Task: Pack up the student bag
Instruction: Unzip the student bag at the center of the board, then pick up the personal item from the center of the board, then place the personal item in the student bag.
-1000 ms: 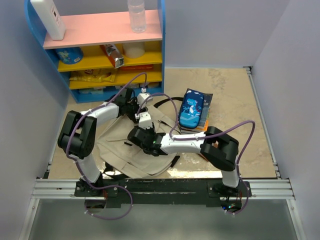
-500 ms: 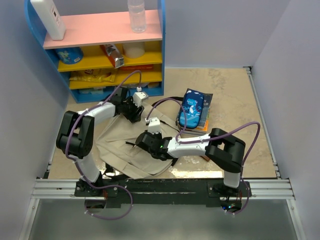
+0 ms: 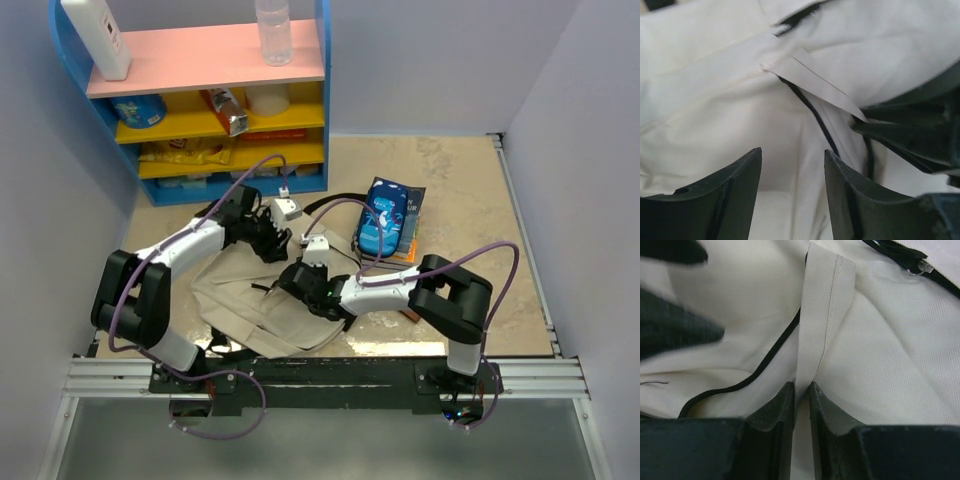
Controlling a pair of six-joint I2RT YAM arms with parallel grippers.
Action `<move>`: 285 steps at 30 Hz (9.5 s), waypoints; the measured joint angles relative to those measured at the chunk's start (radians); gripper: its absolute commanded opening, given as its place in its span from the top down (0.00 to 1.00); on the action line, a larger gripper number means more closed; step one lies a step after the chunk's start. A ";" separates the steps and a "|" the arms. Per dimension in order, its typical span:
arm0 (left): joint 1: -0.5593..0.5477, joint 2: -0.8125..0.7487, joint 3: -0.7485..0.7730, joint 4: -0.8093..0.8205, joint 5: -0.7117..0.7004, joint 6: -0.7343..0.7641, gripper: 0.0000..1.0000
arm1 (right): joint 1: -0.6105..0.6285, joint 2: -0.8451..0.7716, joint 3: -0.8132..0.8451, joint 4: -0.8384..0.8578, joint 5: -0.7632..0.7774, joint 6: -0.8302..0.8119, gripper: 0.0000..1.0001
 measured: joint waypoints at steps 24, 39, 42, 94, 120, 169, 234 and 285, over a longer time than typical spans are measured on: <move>-0.127 -0.104 -0.134 -0.115 -0.100 0.084 0.31 | -0.007 -0.029 -0.106 0.164 -0.029 0.089 0.85; -0.196 -0.105 -0.169 -0.029 -0.368 0.044 0.57 | -0.013 -0.034 -0.122 0.194 -0.051 0.096 0.91; -0.204 -0.105 -0.169 -0.023 -0.385 0.026 0.77 | -0.013 -0.035 -0.128 0.205 -0.051 0.098 0.92; -0.085 -0.265 -0.189 0.109 -0.326 -0.132 1.00 | -0.058 -1.019 -0.489 -0.990 0.030 0.940 0.01; -0.084 -0.263 -0.135 0.056 -0.319 -0.120 1.00 | -0.385 -0.771 -0.558 -0.607 0.121 0.742 0.01; -0.080 -0.289 -0.124 0.032 -0.311 -0.097 1.00 | 0.294 -0.605 -0.186 -0.639 0.146 0.589 0.65; -0.072 -0.340 -0.151 0.051 -0.239 -0.100 1.00 | -0.191 -0.069 0.066 0.258 -0.335 -0.439 0.08; -0.072 -0.341 -0.166 0.050 -0.233 -0.099 1.00 | -0.142 -0.028 -0.105 0.487 -0.288 -0.236 1.00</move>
